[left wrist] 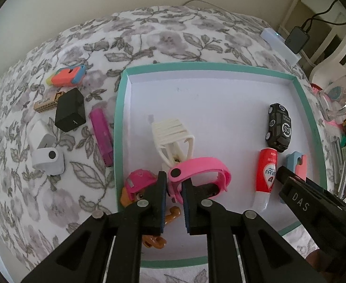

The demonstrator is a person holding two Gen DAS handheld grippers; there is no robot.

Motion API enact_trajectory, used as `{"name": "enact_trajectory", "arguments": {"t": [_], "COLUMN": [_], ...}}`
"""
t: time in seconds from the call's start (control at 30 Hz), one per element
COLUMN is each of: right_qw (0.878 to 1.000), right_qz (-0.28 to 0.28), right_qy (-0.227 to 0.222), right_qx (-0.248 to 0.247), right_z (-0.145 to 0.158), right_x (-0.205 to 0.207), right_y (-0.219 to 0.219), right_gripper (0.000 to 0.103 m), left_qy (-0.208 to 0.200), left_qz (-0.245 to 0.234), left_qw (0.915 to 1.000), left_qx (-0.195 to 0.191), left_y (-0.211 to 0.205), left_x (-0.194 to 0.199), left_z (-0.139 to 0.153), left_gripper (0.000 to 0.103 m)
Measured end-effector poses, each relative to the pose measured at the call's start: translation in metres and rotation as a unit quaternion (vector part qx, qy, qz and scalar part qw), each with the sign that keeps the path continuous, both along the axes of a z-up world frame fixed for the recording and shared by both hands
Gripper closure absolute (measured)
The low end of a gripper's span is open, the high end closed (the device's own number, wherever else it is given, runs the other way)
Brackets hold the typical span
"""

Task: Organize rigid objects
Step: 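Carry both items over the tray and open both tools to drop them, then move both open tools back toward the remaining toys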

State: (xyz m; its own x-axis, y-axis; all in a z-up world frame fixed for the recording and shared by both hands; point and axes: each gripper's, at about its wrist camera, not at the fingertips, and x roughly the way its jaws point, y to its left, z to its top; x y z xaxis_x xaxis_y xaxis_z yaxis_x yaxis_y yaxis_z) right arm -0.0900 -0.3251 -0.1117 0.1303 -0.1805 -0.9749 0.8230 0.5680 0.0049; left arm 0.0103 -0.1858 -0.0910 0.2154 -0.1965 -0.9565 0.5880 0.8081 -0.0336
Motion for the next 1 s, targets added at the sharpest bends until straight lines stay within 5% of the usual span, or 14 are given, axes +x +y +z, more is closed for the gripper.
{"name": "enact_trajectory", "arguments": {"t": [0.13, 0.2, 0.27, 0.77, 0.83, 0.9, 1.0], "right_qw": [1.000, 1.000, 1.000, 0.998, 0.997, 0.997, 0.995], "right_qz": [0.002, 0.005, 0.007, 0.008, 0.004, 0.001, -0.003], "right_qy": [0.002, 0.000, -0.003, -0.027, -0.034, -0.039, -0.045], "right_qx": [-0.001, -0.011, -0.019, -0.059, -0.067, -0.073, -0.084], "right_z": [-0.001, 0.001, 0.004, 0.029, 0.036, 0.040, 0.046], "right_x": [0.001, 0.002, 0.003, 0.004, 0.003, 0.002, 0.001], "right_y": [0.000, 0.001, 0.002, 0.002, 0.003, 0.002, 0.002], "right_gripper": [0.056, 0.042, 0.040, 0.036, 0.036, 0.036, 0.036], "left_qy": [0.001, 0.003, 0.008, -0.001, -0.003, -0.006, -0.015], "left_qz": [-0.001, -0.001, -0.001, -0.002, 0.000, 0.006, 0.019], "left_qw": [1.0000, 1.0000, 0.9998, 0.9987, 0.9984, 0.9977, 0.9968], "left_qx": [-0.002, -0.008, -0.018, -0.050, -0.057, -0.068, -0.076], "left_y": [-0.001, -0.001, -0.001, 0.000, 0.001, 0.004, 0.008], "left_x": [0.000, 0.000, 0.000, -0.002, -0.001, 0.000, 0.003], "left_z": [0.001, 0.002, 0.003, 0.019, 0.023, 0.029, 0.035], "left_gripper": [0.085, 0.069, 0.061, 0.046, 0.042, 0.026, 0.025]}}
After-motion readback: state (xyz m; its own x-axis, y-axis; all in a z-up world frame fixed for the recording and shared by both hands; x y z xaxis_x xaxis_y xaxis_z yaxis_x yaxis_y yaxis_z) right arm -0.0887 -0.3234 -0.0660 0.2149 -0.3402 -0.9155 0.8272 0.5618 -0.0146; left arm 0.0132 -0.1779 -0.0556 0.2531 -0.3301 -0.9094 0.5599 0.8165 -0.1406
